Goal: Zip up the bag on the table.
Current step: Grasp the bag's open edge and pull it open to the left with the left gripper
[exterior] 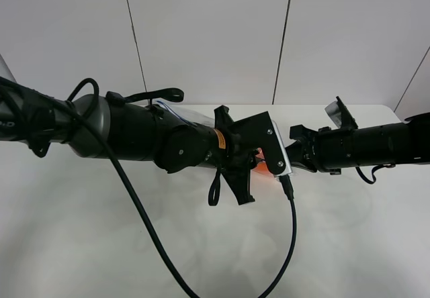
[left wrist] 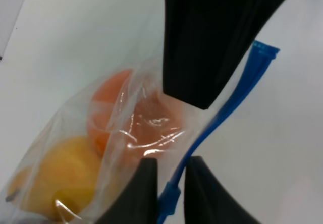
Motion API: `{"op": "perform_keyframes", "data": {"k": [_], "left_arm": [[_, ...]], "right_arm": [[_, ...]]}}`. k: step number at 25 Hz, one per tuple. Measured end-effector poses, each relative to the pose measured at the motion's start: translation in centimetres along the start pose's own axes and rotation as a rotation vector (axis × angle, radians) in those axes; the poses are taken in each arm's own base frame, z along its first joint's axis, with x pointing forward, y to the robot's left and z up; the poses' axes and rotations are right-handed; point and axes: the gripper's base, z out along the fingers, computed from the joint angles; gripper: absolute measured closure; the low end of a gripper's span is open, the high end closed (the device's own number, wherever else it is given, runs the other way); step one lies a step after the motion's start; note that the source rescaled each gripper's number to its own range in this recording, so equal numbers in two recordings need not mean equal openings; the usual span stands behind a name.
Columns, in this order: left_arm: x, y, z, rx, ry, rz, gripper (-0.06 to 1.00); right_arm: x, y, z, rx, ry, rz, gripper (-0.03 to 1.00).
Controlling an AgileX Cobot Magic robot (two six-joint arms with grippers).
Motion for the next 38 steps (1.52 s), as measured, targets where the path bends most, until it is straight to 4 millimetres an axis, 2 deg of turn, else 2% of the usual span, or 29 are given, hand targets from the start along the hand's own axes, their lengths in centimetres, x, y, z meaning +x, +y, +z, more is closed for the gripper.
{"op": "perform_keyframes", "data": {"k": [3,10,21,30,38], "left_arm": [[0.0,0.0,0.0,0.000,0.000,0.004,0.94],[0.1,0.0,0.0,0.006,0.006,0.066,0.94],[0.8,-0.7,-0.1,0.087,0.075,0.278,0.94],[1.8,0.4,-0.1,0.087,0.111,0.261,0.94],[3.7,1.9,-0.3,0.105,0.184,0.250,0.94]], "right_arm": [[0.0,0.0,0.0,-0.002,0.002,-0.002,0.97],[0.0,0.0,0.0,-0.003,0.003,-0.003,0.97],[0.1,0.1,0.0,-0.011,0.014,-0.014,0.97],[0.1,0.1,0.0,-0.008,0.014,-0.015,0.97],[0.1,0.0,0.0,-0.004,0.014,-0.017,0.97]]}}
